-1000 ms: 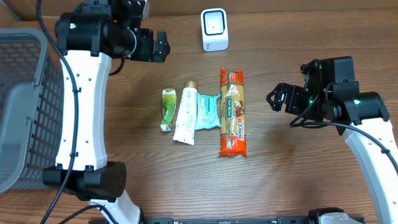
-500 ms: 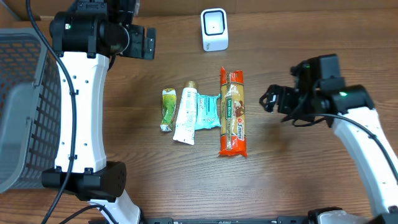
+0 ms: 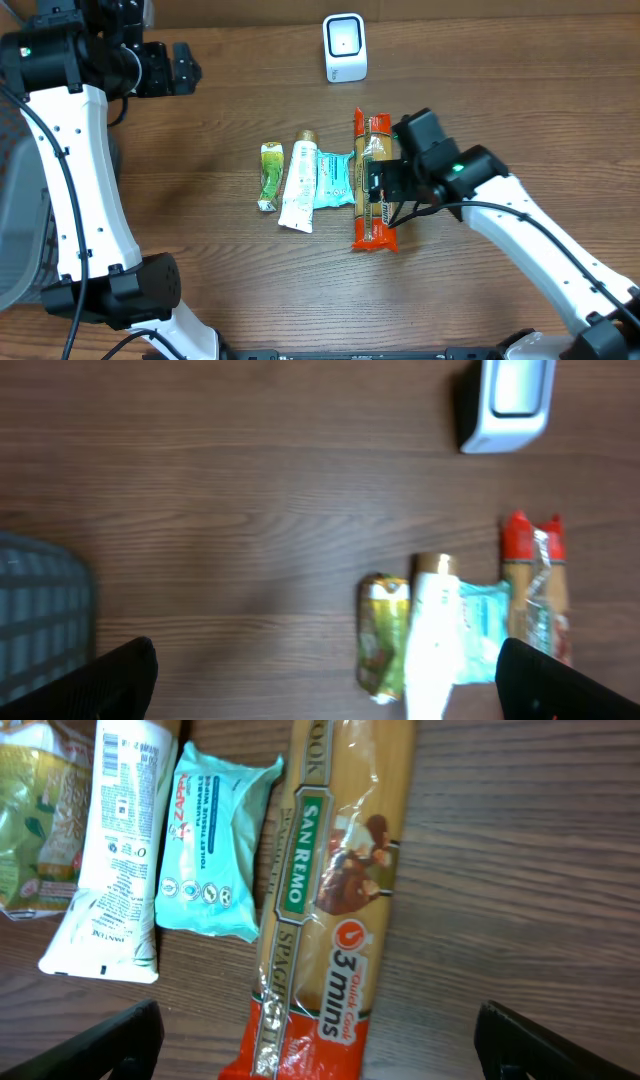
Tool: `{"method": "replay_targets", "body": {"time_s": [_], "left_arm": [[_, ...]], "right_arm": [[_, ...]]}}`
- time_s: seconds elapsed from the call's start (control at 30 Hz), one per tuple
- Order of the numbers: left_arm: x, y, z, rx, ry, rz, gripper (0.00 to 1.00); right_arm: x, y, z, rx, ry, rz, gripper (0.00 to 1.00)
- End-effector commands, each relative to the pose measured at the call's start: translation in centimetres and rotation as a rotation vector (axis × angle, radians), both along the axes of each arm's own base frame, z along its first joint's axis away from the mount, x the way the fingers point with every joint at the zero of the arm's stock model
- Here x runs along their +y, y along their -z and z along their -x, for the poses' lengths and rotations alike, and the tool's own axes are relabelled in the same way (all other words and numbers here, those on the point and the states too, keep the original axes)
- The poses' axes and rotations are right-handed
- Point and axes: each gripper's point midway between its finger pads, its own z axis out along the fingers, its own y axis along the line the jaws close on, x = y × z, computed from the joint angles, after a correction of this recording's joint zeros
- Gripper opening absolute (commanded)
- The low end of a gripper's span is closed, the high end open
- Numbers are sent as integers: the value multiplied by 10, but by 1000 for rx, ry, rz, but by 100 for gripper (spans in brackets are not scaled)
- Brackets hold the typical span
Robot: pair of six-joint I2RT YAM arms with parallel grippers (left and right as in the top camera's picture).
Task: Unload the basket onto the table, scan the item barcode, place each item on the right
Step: 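Grasp the red spaghetti package with the right gripper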
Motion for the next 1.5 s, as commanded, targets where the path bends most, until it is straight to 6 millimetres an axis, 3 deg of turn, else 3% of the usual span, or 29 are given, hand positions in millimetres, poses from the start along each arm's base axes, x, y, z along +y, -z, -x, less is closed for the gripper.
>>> {"method": "replay_targets", "body": {"time_s": [0.0, 0.33, 0.57, 1.0, 1.47], "left_arm": [[-14, -13, 3, -42, 71, 17, 100], [-8, -10, 1, -42, 76, -21, 100], [-2, -8, 1, -35, 55, -58, 99], [-1, -8, 1, -34, 52, -60, 99], [0, -8, 1, -34, 52, -60, 100]], "right_arm": [[6, 17, 4, 16, -9, 55, 100], [33, 57, 21, 88, -104, 124, 100], [17, 87, 26, 106, -102, 312, 100], [11, 105, 29, 142, -105, 366, 100], [16, 105, 30, 143, -113, 350, 100]]}}
